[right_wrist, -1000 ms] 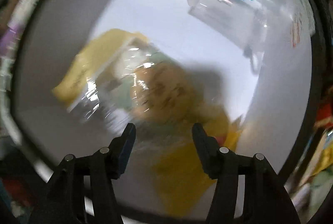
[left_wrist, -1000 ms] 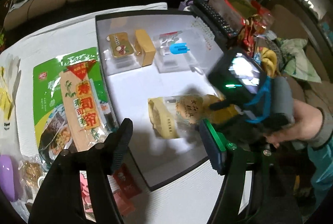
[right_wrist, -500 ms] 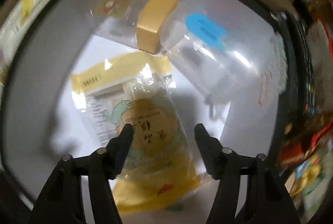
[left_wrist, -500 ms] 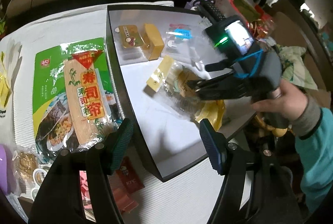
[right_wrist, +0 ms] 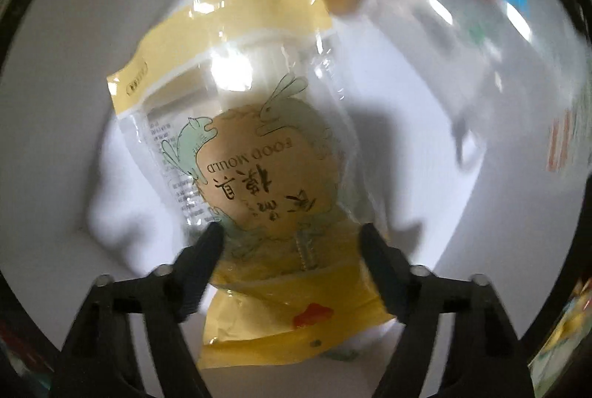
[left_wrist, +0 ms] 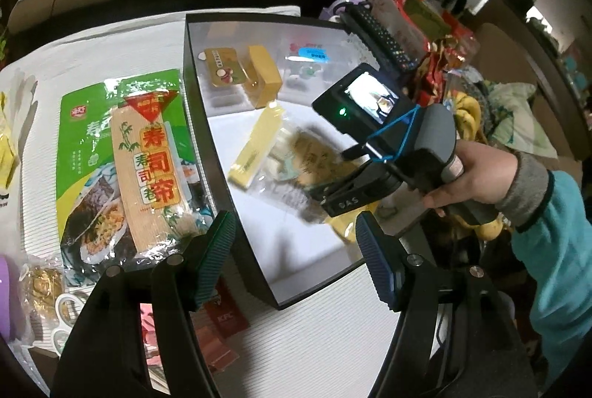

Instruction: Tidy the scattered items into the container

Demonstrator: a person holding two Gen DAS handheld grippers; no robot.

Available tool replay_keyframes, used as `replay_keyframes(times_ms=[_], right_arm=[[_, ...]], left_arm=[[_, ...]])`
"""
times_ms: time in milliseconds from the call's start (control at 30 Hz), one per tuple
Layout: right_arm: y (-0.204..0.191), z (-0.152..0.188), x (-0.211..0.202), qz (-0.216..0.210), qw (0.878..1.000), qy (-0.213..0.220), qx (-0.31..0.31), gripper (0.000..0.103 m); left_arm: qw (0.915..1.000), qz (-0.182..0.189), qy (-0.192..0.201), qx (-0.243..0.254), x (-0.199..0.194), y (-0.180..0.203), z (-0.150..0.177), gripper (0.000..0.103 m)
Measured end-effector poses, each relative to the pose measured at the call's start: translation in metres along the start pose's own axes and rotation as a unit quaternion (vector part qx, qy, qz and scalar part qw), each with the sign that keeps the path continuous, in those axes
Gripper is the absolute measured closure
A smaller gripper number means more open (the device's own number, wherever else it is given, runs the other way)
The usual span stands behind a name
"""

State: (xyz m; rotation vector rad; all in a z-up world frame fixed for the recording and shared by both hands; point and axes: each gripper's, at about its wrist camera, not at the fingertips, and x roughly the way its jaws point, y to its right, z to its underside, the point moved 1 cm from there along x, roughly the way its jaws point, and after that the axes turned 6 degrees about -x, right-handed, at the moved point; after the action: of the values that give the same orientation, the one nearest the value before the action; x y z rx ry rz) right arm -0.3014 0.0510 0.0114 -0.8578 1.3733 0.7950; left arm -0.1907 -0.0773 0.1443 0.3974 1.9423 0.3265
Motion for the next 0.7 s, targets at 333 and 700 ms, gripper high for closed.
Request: replay_keyframes(times_ms=[333, 700], right_arm=[[0.077, 0.024, -0.004, -0.038, 0.978, -0.012, 0.203, 0.056], [0.035, 0.026, -0.015, -0.105, 0.987, -0.042, 0.116, 0.043]], left_arm=[[0.9998, 0.014, 0.008, -0.013, -0.001, -0.008, -0.002, 0.038], [0.9994, 0.018, 0.019, -0.021, -0.015, -0.01, -0.001, 0.038]])
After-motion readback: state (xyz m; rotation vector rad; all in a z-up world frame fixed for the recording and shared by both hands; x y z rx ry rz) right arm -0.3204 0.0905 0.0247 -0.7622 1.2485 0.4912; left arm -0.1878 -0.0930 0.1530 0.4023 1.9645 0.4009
